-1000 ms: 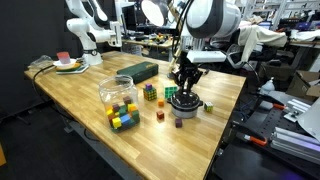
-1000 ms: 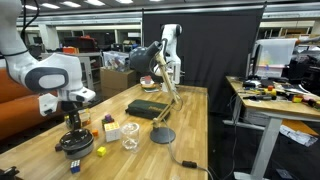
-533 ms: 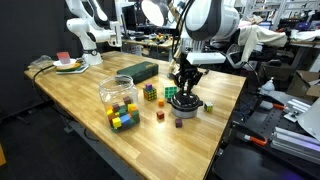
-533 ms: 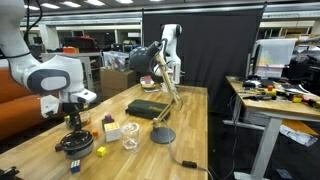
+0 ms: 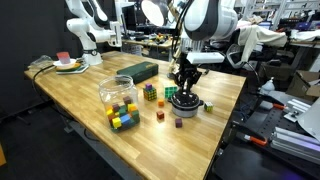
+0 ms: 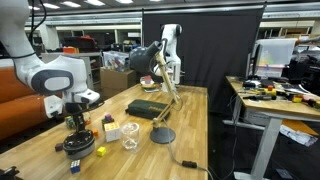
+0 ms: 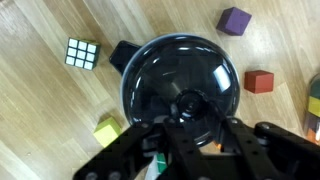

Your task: Pick up the lid and close the bowl

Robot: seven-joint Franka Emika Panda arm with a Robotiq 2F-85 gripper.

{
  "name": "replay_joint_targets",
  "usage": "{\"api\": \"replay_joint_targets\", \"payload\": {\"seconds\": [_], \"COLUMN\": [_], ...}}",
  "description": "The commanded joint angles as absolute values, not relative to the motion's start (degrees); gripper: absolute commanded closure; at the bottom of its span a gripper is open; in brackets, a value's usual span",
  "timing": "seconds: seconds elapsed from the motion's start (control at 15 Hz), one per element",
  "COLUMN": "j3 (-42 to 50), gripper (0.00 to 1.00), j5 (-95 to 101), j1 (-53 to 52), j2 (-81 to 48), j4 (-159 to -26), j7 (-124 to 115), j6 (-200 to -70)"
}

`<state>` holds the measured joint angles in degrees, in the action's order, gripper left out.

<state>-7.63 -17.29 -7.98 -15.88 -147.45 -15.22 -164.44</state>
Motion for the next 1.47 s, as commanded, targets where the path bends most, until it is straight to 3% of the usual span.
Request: {"api": "replay_joint_targets", "payload": {"seconds": [0.0,0.4,1.4], "j3": [-10.97,-13.91,-14.24], "gripper": [0.4,0.0,0.0], "j5": [-20.34,-24.4,-24.23], "j1": [-5.04,-2.43,-1.24], "j2": [-17.15,-18.16,-17.43], "j4": [-145.84,-145.09,-145.66], "j7": [-10.99,-6.73,-5.65], "j6": [-164.12,-163.64,-162.49]}}
